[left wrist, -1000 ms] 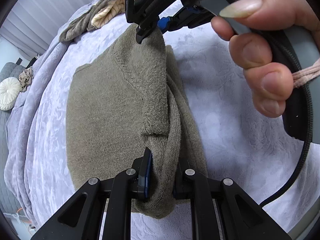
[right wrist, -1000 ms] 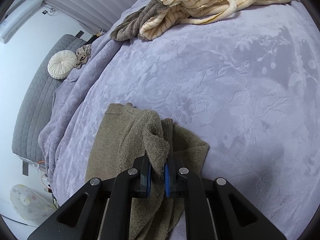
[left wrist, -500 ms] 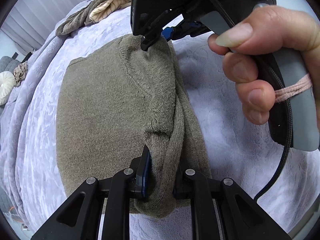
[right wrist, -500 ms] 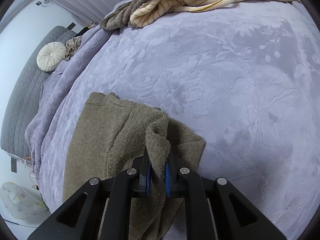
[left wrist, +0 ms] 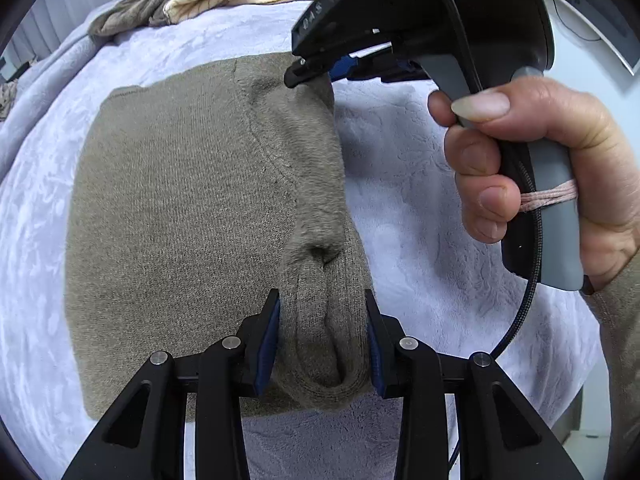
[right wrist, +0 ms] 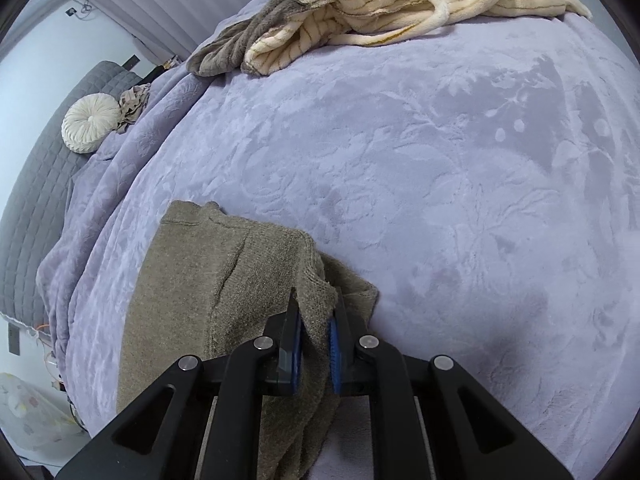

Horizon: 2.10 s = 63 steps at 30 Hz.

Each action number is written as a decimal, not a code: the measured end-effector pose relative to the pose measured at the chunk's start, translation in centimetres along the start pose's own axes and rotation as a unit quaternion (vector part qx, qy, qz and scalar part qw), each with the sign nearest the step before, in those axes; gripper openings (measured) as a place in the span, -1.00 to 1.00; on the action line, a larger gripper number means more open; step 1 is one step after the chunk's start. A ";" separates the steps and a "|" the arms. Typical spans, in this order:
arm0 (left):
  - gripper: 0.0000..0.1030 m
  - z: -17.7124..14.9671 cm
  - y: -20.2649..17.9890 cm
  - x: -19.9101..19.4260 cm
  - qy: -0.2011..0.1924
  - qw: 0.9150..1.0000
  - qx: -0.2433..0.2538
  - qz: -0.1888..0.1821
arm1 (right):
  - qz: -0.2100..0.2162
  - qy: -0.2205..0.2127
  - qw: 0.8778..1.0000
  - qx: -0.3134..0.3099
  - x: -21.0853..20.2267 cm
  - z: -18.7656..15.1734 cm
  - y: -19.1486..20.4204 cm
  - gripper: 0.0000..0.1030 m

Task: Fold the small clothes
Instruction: 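Open both grippers to release the folded sweater, then withdraw both open grippers from the folded sweater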

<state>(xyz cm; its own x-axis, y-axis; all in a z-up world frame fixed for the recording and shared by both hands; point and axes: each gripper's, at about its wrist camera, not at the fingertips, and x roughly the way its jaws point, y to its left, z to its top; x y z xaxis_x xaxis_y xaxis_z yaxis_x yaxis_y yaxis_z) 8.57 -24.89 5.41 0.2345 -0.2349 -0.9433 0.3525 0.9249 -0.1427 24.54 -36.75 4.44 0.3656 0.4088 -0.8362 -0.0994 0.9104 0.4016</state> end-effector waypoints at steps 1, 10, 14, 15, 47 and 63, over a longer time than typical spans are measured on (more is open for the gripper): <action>-0.26 0.0 0.4 -0.1 -0.001 1.000 -0.008 -0.011 | 0.003 0.006 1.000 0.002 0.4 -0.1 -0.2 -0.76; 0.35 -1.5 4.9 -5.7 -0.040 0.988 -0.031 -0.146 | 0.012 -0.011 1.000 -0.005 -2.8 -0.9 0.5 -0.11; 0.36 -3.0 7.1 -8.3 -0.070 0.989 -0.011 -0.129 | 0.030 -0.041 0.998 -0.026 -6.5 -4.3 1.7 0.19; 0.36 -3.3 7.8 -8.6 -0.073 0.990 -0.009 -0.118 | 0.037 -0.041 0.998 -0.033 -7.1 -5.5 2.2 0.19; 0.36 -6.4 15.6 -5.7 -0.035 0.994 -0.099 -0.007 | 0.053 -0.002 0.998 0.027 -4.9 -18.2 3.3 -0.82; 0.47 -0.2 14.4 -1.5 -0.014 0.992 -0.124 0.008 | 0.052 -0.039 0.998 -0.012 -3.8 -14.0 5.4 -0.22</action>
<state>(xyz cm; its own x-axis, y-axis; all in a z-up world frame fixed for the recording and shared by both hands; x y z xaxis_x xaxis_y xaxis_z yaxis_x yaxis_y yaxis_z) 13.08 -11.15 4.69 0.2645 -0.2241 -0.9380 0.1148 0.9730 -0.2001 9.61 -32.55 4.56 0.4226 0.4963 -0.7583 -0.1622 0.8646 0.4755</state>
